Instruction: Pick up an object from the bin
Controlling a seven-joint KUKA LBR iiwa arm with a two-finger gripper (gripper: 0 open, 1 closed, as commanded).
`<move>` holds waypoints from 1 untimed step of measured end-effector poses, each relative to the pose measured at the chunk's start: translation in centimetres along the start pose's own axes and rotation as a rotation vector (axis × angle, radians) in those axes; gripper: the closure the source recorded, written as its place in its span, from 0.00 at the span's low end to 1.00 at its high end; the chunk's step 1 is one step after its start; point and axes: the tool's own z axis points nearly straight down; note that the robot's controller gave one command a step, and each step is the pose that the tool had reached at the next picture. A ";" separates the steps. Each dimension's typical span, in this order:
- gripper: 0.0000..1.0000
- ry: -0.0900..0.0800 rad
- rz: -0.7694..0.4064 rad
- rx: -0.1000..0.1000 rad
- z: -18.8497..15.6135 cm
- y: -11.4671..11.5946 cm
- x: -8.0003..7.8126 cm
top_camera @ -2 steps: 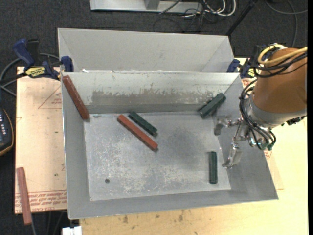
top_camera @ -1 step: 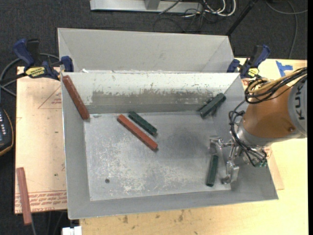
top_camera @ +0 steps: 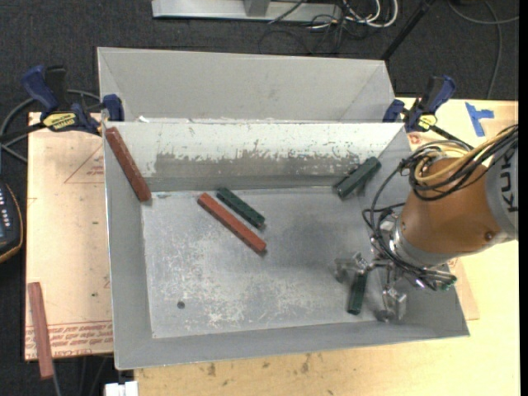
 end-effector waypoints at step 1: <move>1.00 0.006 -0.001 -0.005 0.1 0.1 0.1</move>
Offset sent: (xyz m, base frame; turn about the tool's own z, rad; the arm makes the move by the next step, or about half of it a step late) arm 0.0000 0.0000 0.0000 0.0000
